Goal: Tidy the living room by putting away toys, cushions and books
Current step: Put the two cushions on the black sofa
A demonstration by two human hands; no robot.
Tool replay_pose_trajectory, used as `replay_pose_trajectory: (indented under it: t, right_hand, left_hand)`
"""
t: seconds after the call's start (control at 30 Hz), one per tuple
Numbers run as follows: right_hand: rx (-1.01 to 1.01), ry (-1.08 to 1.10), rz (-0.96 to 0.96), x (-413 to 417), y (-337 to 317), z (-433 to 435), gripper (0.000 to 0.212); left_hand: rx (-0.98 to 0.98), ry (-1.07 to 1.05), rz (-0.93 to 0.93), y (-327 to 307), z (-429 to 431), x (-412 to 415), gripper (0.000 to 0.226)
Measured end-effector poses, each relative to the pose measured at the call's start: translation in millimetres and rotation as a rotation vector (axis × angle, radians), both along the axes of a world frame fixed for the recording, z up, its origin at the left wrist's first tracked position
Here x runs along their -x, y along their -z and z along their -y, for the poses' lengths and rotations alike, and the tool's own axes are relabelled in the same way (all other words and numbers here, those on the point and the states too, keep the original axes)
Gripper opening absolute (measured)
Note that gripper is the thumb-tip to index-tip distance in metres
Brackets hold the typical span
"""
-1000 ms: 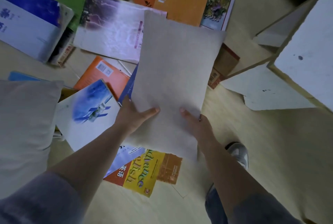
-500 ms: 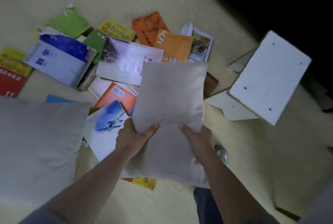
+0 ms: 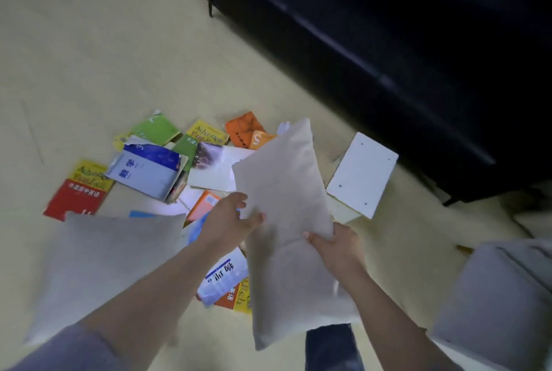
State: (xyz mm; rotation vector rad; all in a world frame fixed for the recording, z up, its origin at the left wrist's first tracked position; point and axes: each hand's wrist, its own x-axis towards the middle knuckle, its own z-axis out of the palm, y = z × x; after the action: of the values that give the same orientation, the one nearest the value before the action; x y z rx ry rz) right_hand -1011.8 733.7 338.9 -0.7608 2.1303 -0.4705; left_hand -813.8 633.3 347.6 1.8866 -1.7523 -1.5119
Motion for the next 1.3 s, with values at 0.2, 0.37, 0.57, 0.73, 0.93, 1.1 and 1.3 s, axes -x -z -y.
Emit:
replay_pose_trajectory:
  t: [0.2,0.37,0.57,0.73,0.93,1.1,1.3]
  right_hand:
    - [0.025,-0.077,-0.106,15.8,-132.7,-46.6,0.022]
    - [0.045,-0.159,-0.239,46.2,-224.1,-80.8,0.029]
    - [0.12,-0.229,-0.358,119.3,-327.7,-108.2,0.032]
    - [0.174,-0.276,-0.464,222.0,-384.3,-128.7,0.037]
    - [0.186,-0.354,-0.592,323.0,-415.6,-140.0,0.039]
    - [0.209,-0.409,-0.68,393.4,-425.4,-151.5,0.029]
    - [0.212,-0.46,-0.763,466.1,-416.3,-137.3,0.028]
  left_hand:
    - [0.195,0.31,-0.061,-122.9,-29.8,11.7,0.05]
    - [0.566,0.612,-0.066,-224.1,-34.7,50.9,0.055]
    - [0.867,0.955,0.055,-322.3,-38.8,149.6,0.058]
    - [1.103,1.084,0.224,-376.6,-46.0,256.6,0.084]
    - [1.127,1.158,0.411,-417.9,-44.0,372.2,0.047]
    - [1.127,1.241,0.357,-421.4,-47.4,453.9,0.02]
    - [1.082,1.284,0.246,-413.8,-26.1,523.6,0.012]
